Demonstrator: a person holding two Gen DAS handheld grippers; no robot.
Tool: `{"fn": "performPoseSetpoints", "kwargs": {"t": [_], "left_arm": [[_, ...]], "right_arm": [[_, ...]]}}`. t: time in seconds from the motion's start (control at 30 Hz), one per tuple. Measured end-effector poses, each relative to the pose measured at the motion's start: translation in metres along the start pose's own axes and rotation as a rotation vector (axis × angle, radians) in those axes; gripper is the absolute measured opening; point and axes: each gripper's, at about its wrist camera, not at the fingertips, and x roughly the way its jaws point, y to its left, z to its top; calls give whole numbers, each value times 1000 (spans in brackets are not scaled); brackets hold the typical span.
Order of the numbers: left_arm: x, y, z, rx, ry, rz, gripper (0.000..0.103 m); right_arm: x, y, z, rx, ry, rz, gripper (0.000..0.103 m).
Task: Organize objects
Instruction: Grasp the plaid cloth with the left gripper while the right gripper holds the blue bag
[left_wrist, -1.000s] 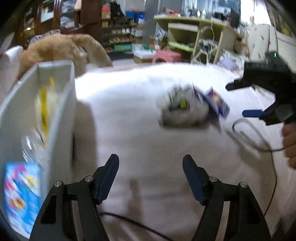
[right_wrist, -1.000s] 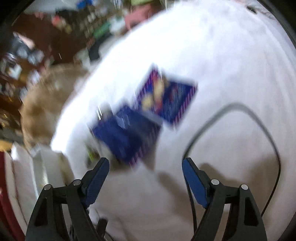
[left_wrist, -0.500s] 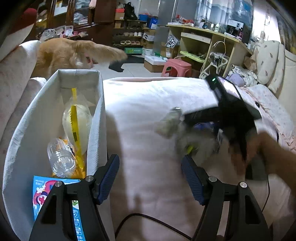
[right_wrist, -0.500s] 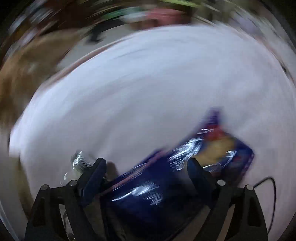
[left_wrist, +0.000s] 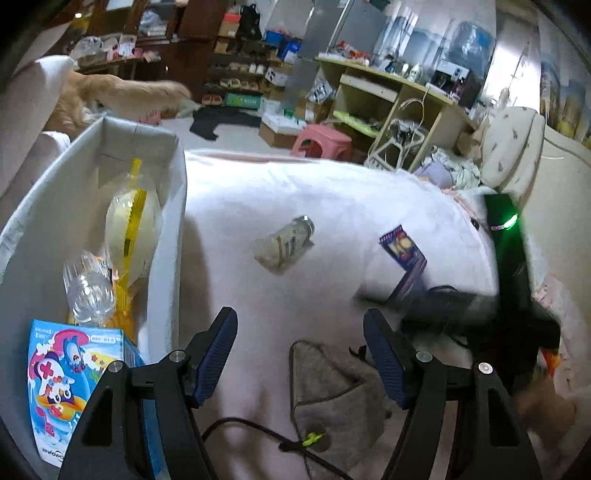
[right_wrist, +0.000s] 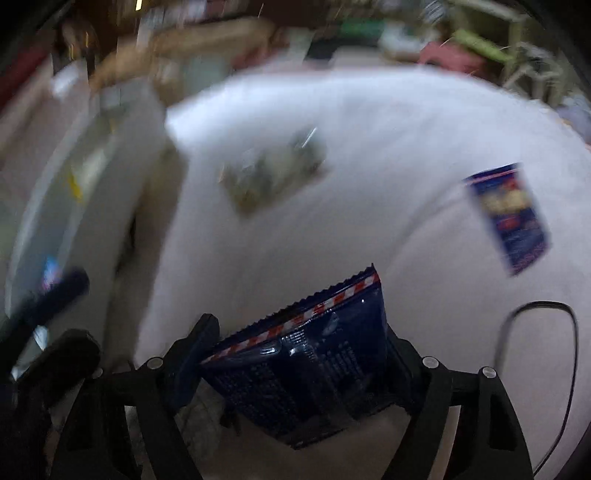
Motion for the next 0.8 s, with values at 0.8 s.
{"fn": "performPoseSetpoints", "kwargs": {"t": [0.8], "left_arm": [[3,-44,-22,205,84,-79,70]], "right_arm": [[-15,-121,2,31,-145,-183,76]]}}
